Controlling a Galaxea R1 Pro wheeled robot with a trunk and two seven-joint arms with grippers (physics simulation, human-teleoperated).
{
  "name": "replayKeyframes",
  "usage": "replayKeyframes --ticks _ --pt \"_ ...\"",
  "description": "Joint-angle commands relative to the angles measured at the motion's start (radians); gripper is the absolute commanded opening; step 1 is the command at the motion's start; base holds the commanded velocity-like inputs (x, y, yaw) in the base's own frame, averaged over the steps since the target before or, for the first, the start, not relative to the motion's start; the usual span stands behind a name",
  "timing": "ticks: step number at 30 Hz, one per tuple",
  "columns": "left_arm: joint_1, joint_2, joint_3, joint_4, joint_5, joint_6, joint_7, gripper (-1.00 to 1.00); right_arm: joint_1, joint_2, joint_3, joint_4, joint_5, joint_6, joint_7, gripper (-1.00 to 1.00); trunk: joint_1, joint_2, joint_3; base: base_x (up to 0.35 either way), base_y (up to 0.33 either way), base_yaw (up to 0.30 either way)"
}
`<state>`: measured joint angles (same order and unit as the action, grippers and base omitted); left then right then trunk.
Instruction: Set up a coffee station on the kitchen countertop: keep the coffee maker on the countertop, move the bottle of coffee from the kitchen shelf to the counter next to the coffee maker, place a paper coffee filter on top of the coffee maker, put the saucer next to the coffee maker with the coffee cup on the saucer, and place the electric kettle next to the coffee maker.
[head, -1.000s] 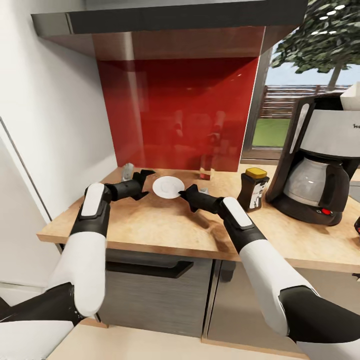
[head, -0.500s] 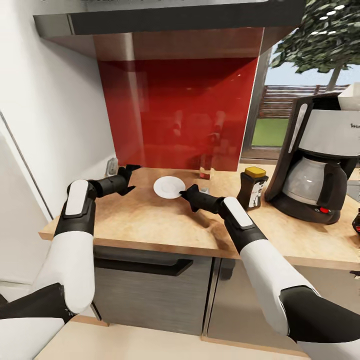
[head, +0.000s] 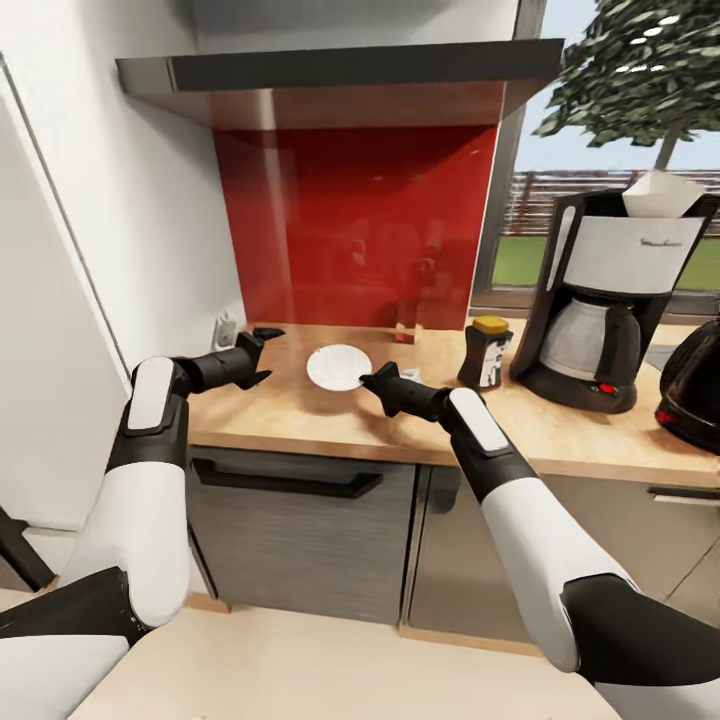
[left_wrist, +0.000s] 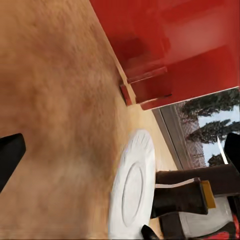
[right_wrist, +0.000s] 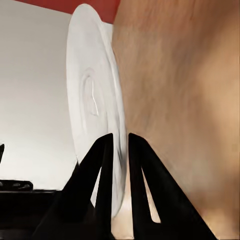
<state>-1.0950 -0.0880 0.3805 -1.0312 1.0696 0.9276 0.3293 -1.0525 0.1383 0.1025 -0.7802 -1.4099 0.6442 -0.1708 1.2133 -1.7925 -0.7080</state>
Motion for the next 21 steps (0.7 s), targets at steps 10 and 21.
replayKeyframes --ticks 10,21 --pt "0.0 -0.001 0.013 -0.001 0.01 0.053 0.007 1.0 0.0 -0.021 -0.001 -0.04 -0.012 0.003 -0.009 -1.0 0.0 -0.001 -0.001 -0.191 0.0 0.0" --pt "0.0 -0.001 0.014 0.0 0.01 0.054 0.007 1.0 0.0 -0.036 -0.003 -0.042 -0.012 0.003 -0.009 -1.0 0.0 -0.001 -0.001 -0.094 0.0 0.0"
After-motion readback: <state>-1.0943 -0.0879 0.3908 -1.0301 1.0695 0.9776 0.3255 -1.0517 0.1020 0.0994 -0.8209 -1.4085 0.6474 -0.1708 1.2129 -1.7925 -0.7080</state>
